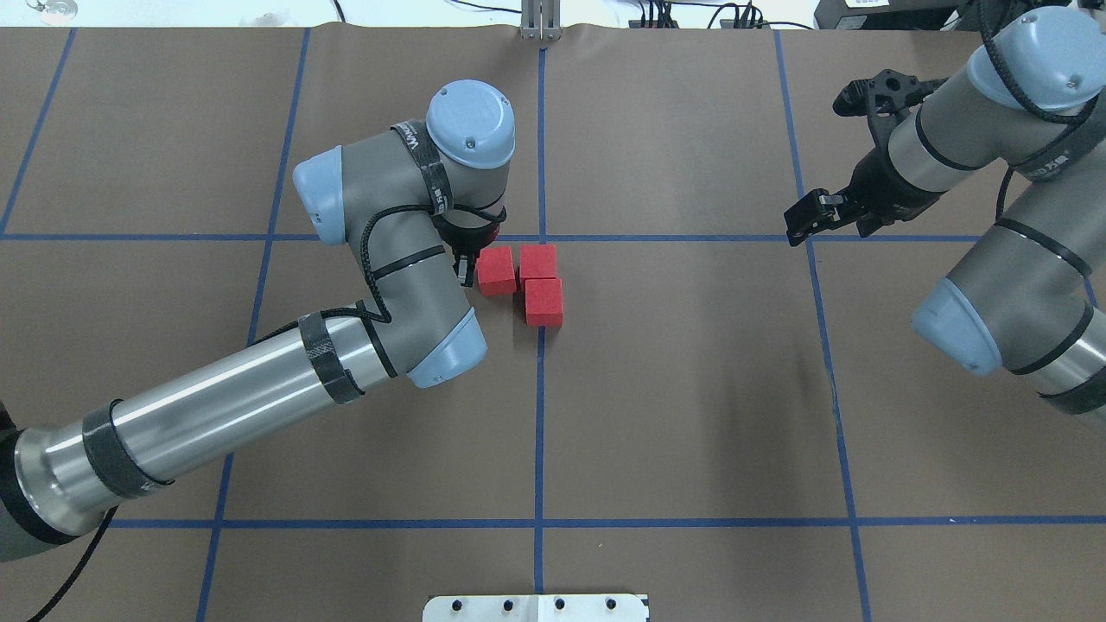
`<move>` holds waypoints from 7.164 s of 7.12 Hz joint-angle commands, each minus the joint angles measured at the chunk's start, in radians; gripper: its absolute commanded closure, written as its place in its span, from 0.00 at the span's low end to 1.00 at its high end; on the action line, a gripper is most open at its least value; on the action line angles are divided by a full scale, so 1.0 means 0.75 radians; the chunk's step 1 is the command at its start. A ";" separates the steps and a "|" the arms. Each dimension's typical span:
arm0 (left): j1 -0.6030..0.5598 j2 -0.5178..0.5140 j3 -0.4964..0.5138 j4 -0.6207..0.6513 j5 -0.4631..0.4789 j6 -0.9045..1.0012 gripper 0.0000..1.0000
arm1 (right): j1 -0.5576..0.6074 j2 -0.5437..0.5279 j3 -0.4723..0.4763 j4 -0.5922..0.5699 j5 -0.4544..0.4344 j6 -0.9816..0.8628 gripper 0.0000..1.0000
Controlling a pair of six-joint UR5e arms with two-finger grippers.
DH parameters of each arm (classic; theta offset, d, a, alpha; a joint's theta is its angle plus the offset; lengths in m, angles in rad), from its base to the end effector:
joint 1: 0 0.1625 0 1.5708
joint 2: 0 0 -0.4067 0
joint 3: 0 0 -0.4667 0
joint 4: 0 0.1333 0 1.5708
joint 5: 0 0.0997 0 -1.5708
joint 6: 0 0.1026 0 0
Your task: Form red blocks into L shape at center
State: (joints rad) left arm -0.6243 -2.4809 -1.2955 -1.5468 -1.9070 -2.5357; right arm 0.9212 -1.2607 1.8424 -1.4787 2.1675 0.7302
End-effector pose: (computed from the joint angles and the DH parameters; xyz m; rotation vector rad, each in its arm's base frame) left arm 0.6186 -0.5683 0.1575 -0.4632 0.5918 -1.4191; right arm -0.3298 -0.5593 0.2975 0.1387 -0.8574 -0.1255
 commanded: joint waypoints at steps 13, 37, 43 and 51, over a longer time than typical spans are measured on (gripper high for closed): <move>-0.169 0.025 -0.262 0.227 -0.096 0.306 1.00 | 0.003 -0.013 0.026 -0.018 0.004 -0.004 0.01; -1.313 1.387 -0.637 -0.112 -0.515 3.342 0.00 | 0.862 -0.532 -0.100 -0.207 0.262 -0.937 0.01; -1.313 1.389 -0.635 -0.110 -0.515 3.344 0.00 | 0.831 -0.532 -0.115 -0.172 0.280 -0.935 0.01; -1.309 1.387 -0.637 -0.112 -0.515 3.340 0.00 | 0.829 -0.532 -0.115 -0.172 0.297 -0.935 0.01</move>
State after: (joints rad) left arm -1.6067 -1.4398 -1.7723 -1.6294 -2.2933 -0.0306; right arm 1.5432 -1.6598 1.7557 -1.6076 2.3892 0.0291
